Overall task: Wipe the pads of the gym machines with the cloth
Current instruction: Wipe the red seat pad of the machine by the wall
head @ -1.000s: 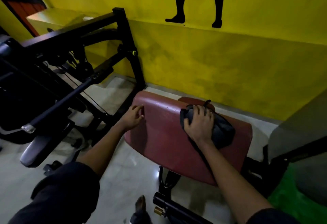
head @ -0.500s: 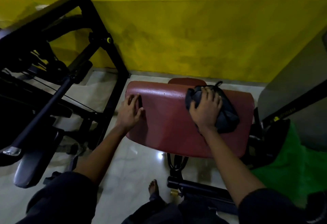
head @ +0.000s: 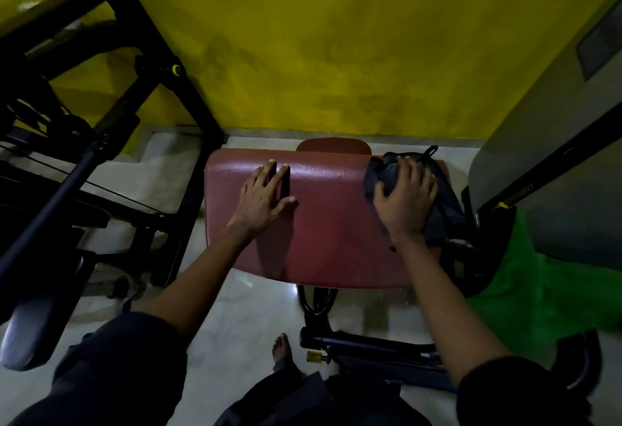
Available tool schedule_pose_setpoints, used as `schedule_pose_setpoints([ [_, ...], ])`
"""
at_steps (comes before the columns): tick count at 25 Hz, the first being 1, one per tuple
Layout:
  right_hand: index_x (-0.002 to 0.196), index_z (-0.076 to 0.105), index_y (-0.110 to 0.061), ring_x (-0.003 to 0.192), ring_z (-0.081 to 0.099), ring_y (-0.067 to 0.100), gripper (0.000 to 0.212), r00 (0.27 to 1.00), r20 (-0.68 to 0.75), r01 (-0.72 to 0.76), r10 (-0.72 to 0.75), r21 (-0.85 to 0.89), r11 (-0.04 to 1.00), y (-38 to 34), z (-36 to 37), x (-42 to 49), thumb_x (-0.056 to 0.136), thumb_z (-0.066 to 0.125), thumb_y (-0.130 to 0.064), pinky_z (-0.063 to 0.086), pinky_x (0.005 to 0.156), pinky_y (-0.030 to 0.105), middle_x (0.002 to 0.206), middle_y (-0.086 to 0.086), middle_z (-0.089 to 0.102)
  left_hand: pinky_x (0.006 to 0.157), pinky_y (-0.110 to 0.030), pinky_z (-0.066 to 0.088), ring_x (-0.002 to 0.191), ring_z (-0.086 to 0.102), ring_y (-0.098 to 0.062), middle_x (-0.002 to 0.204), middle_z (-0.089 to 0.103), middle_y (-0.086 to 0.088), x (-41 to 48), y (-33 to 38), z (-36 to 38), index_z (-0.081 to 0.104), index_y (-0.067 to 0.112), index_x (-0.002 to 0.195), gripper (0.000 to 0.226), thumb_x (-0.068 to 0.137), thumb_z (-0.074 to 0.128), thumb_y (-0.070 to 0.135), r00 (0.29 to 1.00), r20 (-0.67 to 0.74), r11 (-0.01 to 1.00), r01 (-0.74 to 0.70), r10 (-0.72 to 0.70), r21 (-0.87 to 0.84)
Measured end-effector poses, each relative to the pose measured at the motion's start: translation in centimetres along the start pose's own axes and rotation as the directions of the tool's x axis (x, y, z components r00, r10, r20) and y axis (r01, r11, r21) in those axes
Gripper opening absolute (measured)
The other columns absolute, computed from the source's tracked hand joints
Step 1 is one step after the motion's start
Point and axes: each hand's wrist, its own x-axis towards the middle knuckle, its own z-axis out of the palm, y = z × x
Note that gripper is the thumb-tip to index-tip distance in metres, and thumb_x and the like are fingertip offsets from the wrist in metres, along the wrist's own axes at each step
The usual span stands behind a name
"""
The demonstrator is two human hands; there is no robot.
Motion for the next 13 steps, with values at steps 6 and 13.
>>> schedule_pose_setpoints([
  [6,0.148,0.043,-0.019,0.141,0.037,0.034,0.070,0.878,0.167,0.446,-0.448,0.052,0.894,-2.4,1.1,-2.1,0.085,0.059,-0.045,0.024,0.119,0.050,0.150,0.003,0.046,0.116,-0.053,0.022,0.149,0.013,-0.031,0.162,0.019,-0.007,0.2,1.3,1.1,0.020,0.037,0.155,0.073,0.092,0.044,0.066,0.995,-0.065,0.998,0.070,-0.071,-0.005],
  [13,0.125,0.056,-0.015,0.120,0.053,0.034,0.052,0.989,0.051,0.137,-0.136,-0.017,0.990,2.2,-1.0,3.6,0.085,0.052,-0.048,0.040,0.102,0.050,0.127,0.008,0.060,0.116,-0.056,0.020,0.150,0.010,-0.033,0.164,0.015,-0.007,-0.3,3.0,1.7,0.020,0.035,0.155,0.070,0.095,0.047,0.059,0.988,-0.097,0.992,0.121,-0.124,-0.036],
])
